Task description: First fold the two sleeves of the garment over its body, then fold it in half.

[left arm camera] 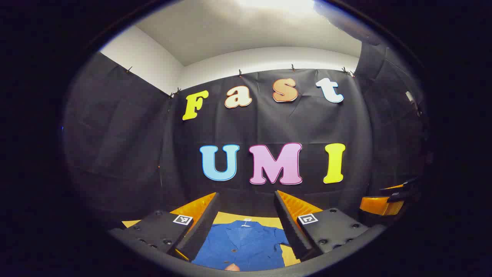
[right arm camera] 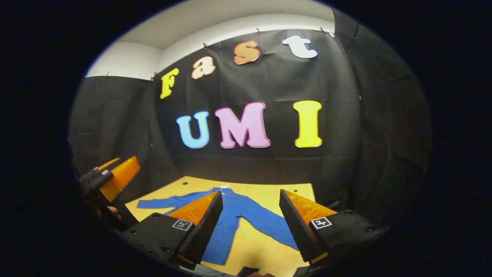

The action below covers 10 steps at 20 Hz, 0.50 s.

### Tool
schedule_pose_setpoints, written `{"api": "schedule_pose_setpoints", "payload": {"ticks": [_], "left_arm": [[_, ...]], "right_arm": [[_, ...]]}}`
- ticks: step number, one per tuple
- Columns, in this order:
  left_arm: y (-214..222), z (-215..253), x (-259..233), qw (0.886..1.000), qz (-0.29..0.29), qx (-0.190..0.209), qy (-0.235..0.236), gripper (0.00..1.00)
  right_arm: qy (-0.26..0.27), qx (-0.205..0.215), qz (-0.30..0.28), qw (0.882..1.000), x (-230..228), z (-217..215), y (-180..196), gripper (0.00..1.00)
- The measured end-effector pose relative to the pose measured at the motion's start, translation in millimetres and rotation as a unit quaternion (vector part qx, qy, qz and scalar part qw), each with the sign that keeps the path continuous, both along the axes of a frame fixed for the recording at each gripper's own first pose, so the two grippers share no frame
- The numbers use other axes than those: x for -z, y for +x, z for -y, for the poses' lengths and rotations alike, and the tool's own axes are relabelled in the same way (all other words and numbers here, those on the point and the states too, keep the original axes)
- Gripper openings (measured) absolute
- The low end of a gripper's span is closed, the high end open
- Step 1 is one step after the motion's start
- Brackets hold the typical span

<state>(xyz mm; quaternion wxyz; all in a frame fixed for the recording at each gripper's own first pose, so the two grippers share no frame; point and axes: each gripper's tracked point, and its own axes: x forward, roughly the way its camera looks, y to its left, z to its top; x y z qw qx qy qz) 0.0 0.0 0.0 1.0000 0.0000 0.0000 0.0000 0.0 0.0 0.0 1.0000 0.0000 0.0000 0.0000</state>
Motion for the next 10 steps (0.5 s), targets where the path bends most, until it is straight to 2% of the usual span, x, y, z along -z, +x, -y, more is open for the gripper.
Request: {"api": "schedule_pose_setpoints", "payload": {"ticks": [3, 6, 7, 10], "left_arm": [[4, -29, -14, 1.000, -0.003, -0.028, 0.006, 0.82], [3, -54, -16, 0.997, -0.021, -0.071, 0.022, 0.80], [3, -60, -18, 0.996, -0.020, -0.079, 0.028, 0.82], [8, -68, -7, 0.995, -0.032, -0.086, 0.040, 0.82]], "right_arm": [[0.018, -0.041, 0.033, 0.998, -31, -44, 19, 0.95], [0.025, -0.089, 0.040, 0.995, -49, -91, 30, 0.94], [0.024, -0.101, 0.046, 0.994, -55, -100, 32, 0.95], [0.025, -0.112, 0.061, 0.991, -64, -116, 41, 0.95]]}}
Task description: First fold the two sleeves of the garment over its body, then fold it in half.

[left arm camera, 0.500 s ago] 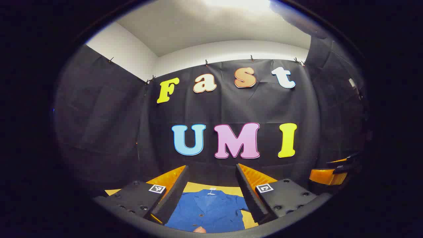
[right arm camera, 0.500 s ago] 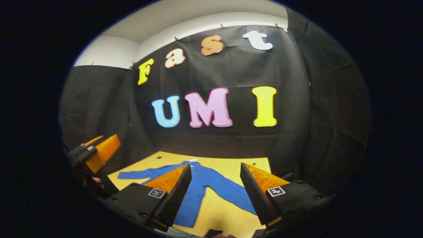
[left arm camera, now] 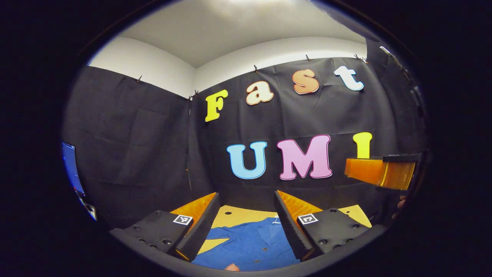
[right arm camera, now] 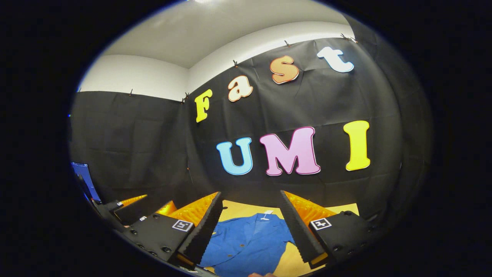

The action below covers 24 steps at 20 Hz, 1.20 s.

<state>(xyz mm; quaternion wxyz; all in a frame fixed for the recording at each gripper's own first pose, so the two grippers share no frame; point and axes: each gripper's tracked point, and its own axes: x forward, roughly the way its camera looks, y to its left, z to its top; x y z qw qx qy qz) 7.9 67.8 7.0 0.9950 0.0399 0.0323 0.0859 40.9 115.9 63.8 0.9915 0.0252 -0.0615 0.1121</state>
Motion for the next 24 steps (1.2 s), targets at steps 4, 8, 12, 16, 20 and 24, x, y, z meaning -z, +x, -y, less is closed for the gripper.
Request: {"api": "schedule_pose_setpoints", "payload": {"ticks": [4, 8, 12, 16, 20, 24], "left_arm": [[32, -7, 11, 0.999, 0.001, 0.046, -0.021, 0.80], [80, -31, 29, 0.993, -0.001, 0.098, -0.064, 0.80], [112, -52, 46, 0.986, -0.009, 0.134, -0.095, 0.82], [129, -69, 55, 0.987, -0.013, 0.117, -0.109, 0.82], [132, -60, 63, 0.991, -0.004, 0.115, -0.075, 0.82], [137, -40, 71, 0.990, -0.013, 0.130, -0.058, 0.82]], "right_arm": [[-0.025, 0.046, -0.005, 0.999, 14, -2, 26, 0.95], [-0.055, 0.121, -0.029, 0.991, 44, -1, 53, 0.94], [-0.070, 0.176, -0.037, 0.981, 63, 0, 71, 0.86], [-0.075, 0.191, -0.037, 0.978, 73, 29, 87, 0.92], [-0.078, 0.213, -0.076, 0.971, 107, 83, 94, 0.98], [-0.061, 0.239, -0.093, 0.965, 123, 116, 100, 0.98]]}}
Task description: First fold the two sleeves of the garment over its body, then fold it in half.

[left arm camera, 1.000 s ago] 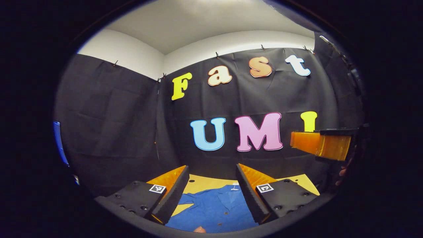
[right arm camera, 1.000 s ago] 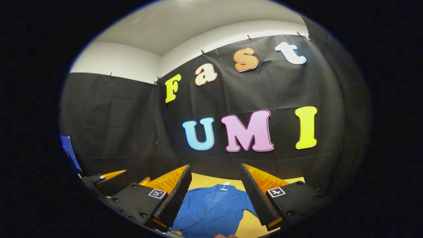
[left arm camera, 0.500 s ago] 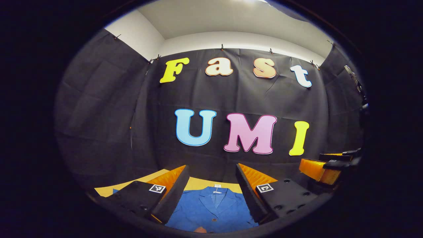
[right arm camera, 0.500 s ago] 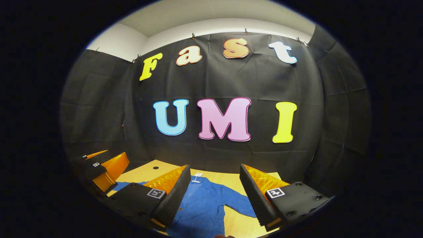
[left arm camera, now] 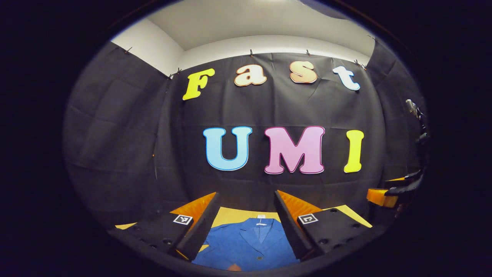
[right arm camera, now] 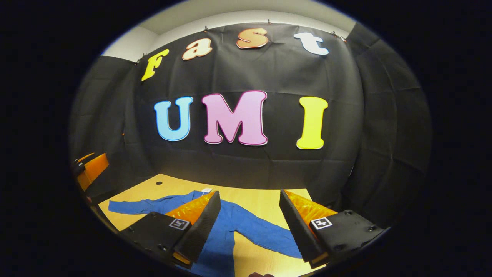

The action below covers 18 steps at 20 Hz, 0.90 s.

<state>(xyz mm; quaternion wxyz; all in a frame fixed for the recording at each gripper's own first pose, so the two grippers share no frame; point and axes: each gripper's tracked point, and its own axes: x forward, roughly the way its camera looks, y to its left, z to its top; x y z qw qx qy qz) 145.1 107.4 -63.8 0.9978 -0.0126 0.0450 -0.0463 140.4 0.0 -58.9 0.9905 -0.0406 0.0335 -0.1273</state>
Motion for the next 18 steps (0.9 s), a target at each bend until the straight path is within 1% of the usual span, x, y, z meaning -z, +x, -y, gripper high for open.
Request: {"api": "schedule_pose_setpoints", "payload": {"ticks": [1, 5, 9, 13, 14, 15, 16, 17, 18], "left_arm": [[1, 6, 2, 1.000, -0.003, 0.004, -0.007, 0.80], [11, 11, 6, 0.999, -0.015, 0.008, -0.027, 0.82], [16, 7, 1, 1.000, -0.010, 0.011, -0.027, 0.82], [19, 14, -1, 0.999, -0.005, 0.021, -0.032, 0.82], [19, 16, -1, 0.999, -0.008, 0.024, -0.032, 0.82], [19, 18, 2, 0.999, -0.011, 0.027, -0.031, 0.82], [20, 19, 2, 0.999, -0.011, 0.030, -0.031, 0.82], [20, 22, 4, 0.999, -0.011, 0.034, -0.031, 0.82], [21, 22, 3, 0.999, -0.010, 0.037, -0.030, 0.82]], "right_arm": [[0.003, 0.002, -0.001, 1.000, 3, 2, 1, 0.98], [-0.009, 0.012, 0.000, 1.000, 8, 14, 1, 0.98], [-0.001, 0.028, -0.007, 1.000, 14, 27, 0, 0.98], [-0.002, 0.028, 0.001, 1.000, 9, 22, 5, 0.98], [-0.003, 0.030, 0.000, 1.000, 10, 22, 6, 1.00], [-0.004, 0.032, -0.002, 0.999, 12, 22, 6, 0.98], [-0.006, 0.036, -0.004, 0.999, 12, 25, 6, 1.00], [-0.009, 0.042, -0.004, 0.999, 12, 28, 5, 0.98], [-0.011, 0.047, -0.003, 0.999, 12, 31, 4, 0.98]]}}
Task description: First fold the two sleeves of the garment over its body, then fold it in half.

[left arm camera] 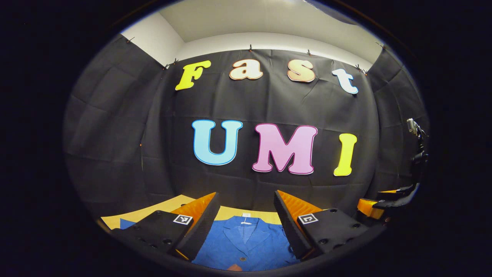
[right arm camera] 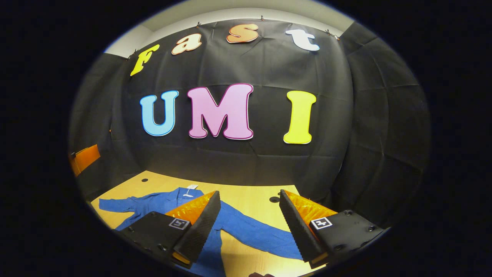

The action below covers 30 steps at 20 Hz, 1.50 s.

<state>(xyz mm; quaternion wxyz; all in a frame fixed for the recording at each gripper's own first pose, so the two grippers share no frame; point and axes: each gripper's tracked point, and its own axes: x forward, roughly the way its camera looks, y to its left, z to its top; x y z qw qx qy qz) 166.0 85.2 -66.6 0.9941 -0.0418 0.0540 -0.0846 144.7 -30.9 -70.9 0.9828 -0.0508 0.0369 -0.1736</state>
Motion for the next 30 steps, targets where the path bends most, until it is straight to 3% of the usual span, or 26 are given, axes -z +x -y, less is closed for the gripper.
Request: {"api": "schedule_pose_setpoints", "payload": {"ticks": [7, 11, 16, 20, 24, 25, 26, 28, 29, 30], "left_arm": [[5, 14, -1, 1.000, 0.003, 0.026, -0.004, 0.82], [4, 15, -2, 0.999, 0.004, 0.032, 0.005, 0.82], [-7, 3, -5, 1.000, 0.003, 0.011, 0.015, 0.82], [-20, 7, 0, 0.999, -0.010, 0.007, 0.036, 0.82], [-26, 16, -1, 0.999, -0.011, 0.004, 0.045, 0.80], [-26, 17, 1, 0.999, -0.015, 0.002, 0.041, 0.80], [-27, 17, 2, 0.999, -0.020, -0.002, 0.035, 0.82], [-27, 15, 5, 0.999, -0.030, -0.012, 0.021, 0.82], [-27, 14, 7, 0.999, -0.035, -0.019, 0.016, 0.82], [-28, 13, 8, 0.999, -0.038, -0.025, 0.013, 0.82]], "right_arm": [[0.017, 0.036, -0.023, 0.999, 28, 30, -2, 0.98], [0.046, 0.071, -0.065, 0.994, 77, 79, -5, 0.98], [0.073, 0.141, -0.115, 0.981, 137, 153, -28, 0.98], [0.095, 0.175, -0.182, 0.963, 200, 190, -50, 0.99], [0.137, 0.200, -0.258, 0.935, 265, 211, -67, 1.00], [0.141, 0.207, -0.285, 0.925, 281, 215, -70, 0.94], [0.140, 0.210, -0.303, 0.919, 289, 218, -70, 1.00], [0.145, 0.203, -0.319, 0.914, 296, 219, -68, 1.00], [0.149, 0.201, -0.329, 0.910, 299, 218, -69, 0.95], [0.159, 0.197, -0.327, 0.911, 298, 216, -67, 1.00]]}}
